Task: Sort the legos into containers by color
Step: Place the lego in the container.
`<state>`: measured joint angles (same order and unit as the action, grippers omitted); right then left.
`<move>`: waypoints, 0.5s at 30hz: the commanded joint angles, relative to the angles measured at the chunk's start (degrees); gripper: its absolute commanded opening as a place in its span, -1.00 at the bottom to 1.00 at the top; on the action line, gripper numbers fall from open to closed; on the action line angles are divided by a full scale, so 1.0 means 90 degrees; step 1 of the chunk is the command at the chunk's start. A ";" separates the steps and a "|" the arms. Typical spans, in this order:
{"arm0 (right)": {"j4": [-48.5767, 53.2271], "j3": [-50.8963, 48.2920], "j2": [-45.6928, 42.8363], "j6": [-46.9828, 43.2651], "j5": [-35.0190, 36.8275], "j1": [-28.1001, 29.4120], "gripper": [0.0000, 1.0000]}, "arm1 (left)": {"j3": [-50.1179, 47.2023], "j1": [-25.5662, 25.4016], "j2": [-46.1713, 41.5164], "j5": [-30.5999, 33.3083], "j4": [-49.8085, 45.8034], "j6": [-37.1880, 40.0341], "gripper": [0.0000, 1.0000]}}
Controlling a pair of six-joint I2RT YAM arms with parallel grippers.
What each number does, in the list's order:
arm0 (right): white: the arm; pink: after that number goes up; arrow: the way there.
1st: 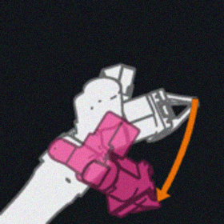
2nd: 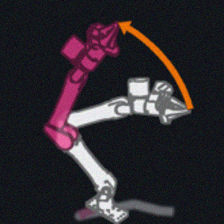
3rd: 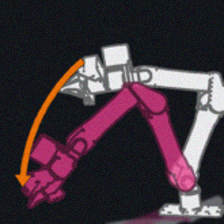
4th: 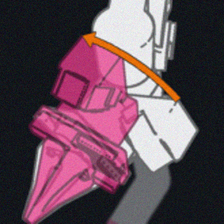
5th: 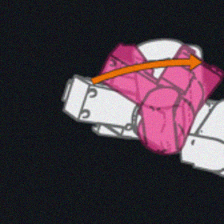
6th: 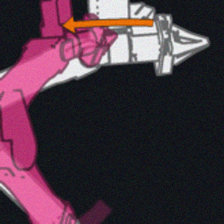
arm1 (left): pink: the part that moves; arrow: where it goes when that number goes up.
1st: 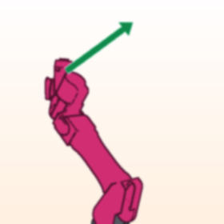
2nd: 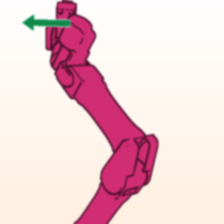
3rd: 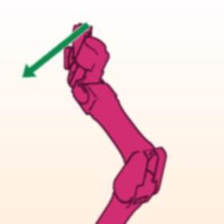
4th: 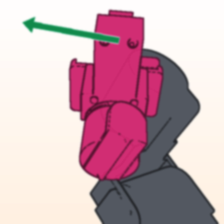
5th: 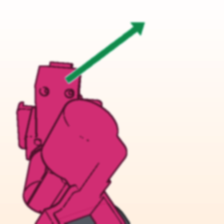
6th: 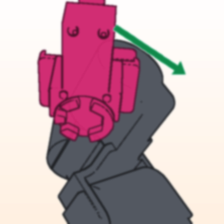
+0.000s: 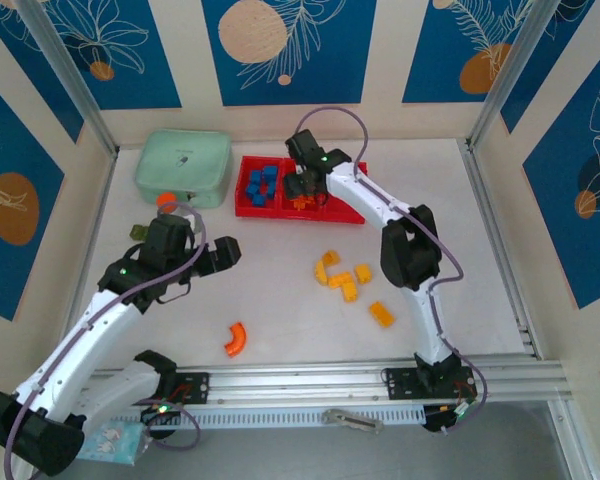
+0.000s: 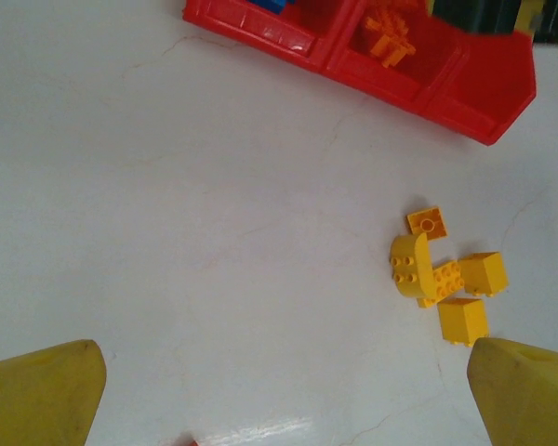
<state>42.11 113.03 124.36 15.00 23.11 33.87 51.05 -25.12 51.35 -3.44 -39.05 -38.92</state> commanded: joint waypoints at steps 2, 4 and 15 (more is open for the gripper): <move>-0.0199 -0.0846 -0.0963 0.0139 -0.0412 0.0486 0.46 | 0.0033 0.0096 -0.0387 -0.0058 -0.0329 0.0094 0.99; -0.0196 -0.1263 -0.1252 0.0222 -0.0546 0.0754 0.51 | 0.0003 0.0096 -0.0589 -0.0014 -0.0552 0.0084 0.99; 0.0276 -0.2361 -0.1674 0.1911 -0.0884 0.2288 0.68 | -0.0321 0.0098 -0.1728 0.0357 -0.1633 -0.0195 0.99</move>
<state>41.56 92.55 109.01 25.19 16.69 52.16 49.71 -25.08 37.71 -1.91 -49.32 -39.31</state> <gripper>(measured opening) 0.837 0.994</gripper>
